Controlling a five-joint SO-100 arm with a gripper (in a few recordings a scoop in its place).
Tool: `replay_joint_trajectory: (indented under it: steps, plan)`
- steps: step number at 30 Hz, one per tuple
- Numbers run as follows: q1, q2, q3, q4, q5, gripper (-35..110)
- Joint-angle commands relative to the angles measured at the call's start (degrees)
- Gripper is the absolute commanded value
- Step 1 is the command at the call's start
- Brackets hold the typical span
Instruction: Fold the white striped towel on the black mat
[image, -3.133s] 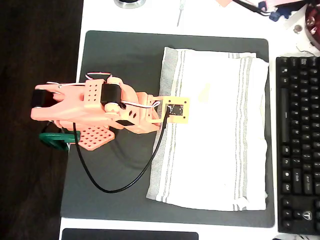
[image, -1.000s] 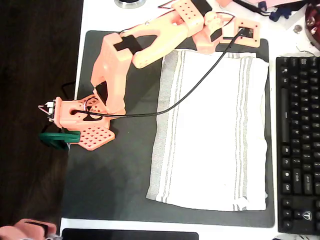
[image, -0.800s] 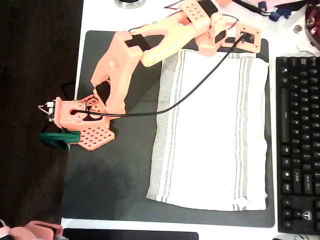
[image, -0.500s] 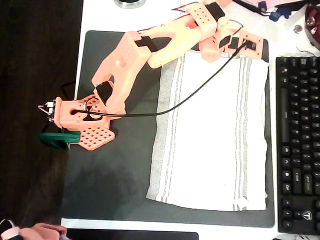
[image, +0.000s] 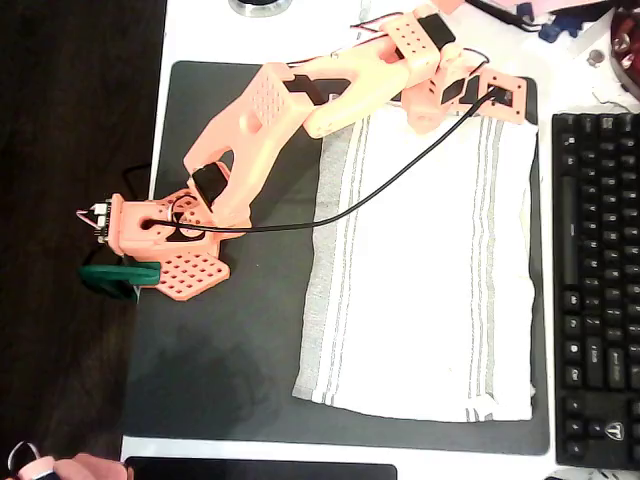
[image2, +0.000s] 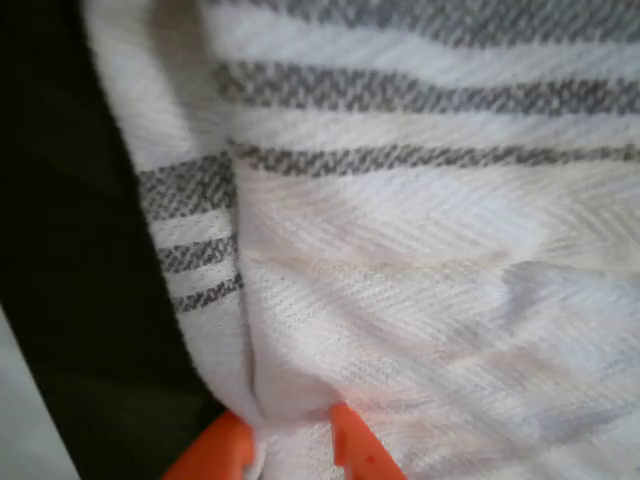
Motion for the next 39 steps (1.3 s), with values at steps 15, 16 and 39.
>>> replay_joint_trajectory:
  steps: [15, 16, 39]
  plan:
    - [-3.3, 5.1, -4.6, 5.9, -2.0, 0]
    - [-4.0, 5.7, -4.8, 5.9, -1.9, 0]
    - [-5.1, 16.3, -9.3, 9.5, -0.7, 0]
